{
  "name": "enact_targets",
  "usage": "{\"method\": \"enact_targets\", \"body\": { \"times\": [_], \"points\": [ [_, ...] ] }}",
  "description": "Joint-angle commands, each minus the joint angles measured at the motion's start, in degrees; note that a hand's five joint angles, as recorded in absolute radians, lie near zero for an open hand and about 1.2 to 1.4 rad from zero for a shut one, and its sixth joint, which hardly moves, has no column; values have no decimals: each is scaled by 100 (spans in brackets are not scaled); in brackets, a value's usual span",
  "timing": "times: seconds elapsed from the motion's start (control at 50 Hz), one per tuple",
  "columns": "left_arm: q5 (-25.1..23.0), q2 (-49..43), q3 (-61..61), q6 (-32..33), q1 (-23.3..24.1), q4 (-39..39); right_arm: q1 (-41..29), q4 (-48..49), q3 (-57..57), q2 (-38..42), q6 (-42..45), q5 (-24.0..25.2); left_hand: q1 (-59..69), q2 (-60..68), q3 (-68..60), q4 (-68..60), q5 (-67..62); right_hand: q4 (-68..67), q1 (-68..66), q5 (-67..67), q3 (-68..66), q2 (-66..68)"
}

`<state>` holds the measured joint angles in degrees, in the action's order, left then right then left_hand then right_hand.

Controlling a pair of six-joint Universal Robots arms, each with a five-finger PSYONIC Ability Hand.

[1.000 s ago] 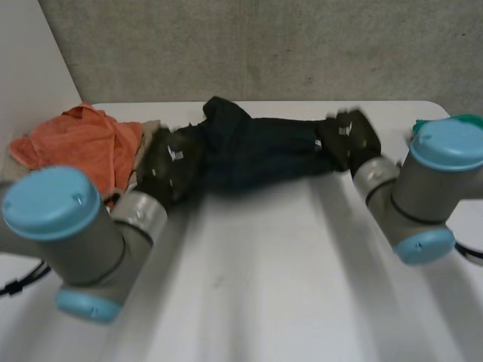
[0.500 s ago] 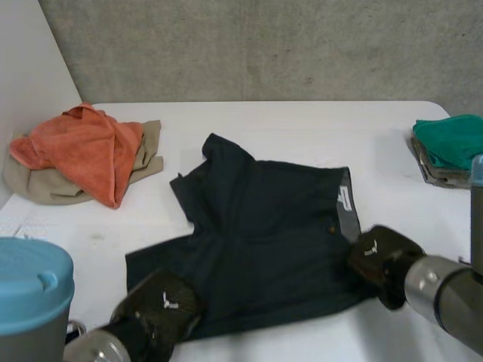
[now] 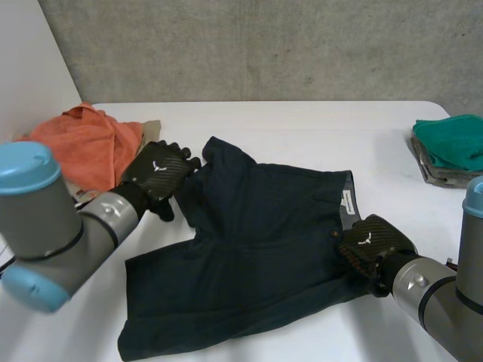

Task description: Fold the laundry.

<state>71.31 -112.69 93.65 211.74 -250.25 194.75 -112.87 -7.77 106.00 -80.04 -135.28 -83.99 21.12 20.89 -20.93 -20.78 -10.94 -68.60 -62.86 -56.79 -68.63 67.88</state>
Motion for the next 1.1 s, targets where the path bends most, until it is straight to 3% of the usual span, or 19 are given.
{"method": "enact_targets", "body": {
  "times": [0.02,0.12,0.28,0.34,0.5,0.74,0.8,0.86,0.94,1.1],
  "points": [
    [-530,-1535,-1479,17,-305,-314,10,153,35,50,-68,-3,977,1000,-997,-1011,-995,-1140,-1714,-1321,-1137,1212],
    [-548,-2353,-2394,69,-375,-753,10,215,35,129,-77,-3,1365,1388,-1384,-1399,-1382,-1140,-1714,-1321,-1137,1212],
    [-364,-2741,-2861,499,-375,-895,54,320,79,147,-86,-21,5818,5841,-5837,-5852,-5835,-1140,-1714,-1321,-1137,1212],
    [-92,-2759,-2879,518,-375,-781,72,346,96,147,-86,-29,5888,5911,-5907,-5922,-5906,-1140,-1714,-1321,-1137,1212],
    [1761,-2557,-2458,526,-182,-447,1,478,70,130,-209,-21,5888,5911,-5907,-5922,-5906,-1140,-1714,-1321,-1137,1212],
    [2668,-1976,-1771,526,284,-482,-113,496,52,165,-420,-47,5888,5911,-5907,-5922,-5906,-1140,-1714,-1321,-1137,1212],
    [2695,-1976,-1771,509,345,-464,-122,487,61,164,-446,-47,5888,5911,-5907,-5922,-5906,-1140,-1714,-1321,-1137,1212],
    [2695,-1933,-1815,509,381,-473,-122,505,61,165,-464,-29,658,681,-677,-692,-675,-1140,-1714,-1321,-1137,1212],
    [2748,-1521,-1754,439,398,-490,-104,522,17,173,-595,-12,222,245,-241,-256,-239,-1140,-1714,-1321,-1137,1212],
    [2722,272,-630,-123,442,-824,-122,776,-53,217,-780,-20,-517,-494,498,483,499,-1140,-1714,-1321,-1137,1212]
  ]
}}
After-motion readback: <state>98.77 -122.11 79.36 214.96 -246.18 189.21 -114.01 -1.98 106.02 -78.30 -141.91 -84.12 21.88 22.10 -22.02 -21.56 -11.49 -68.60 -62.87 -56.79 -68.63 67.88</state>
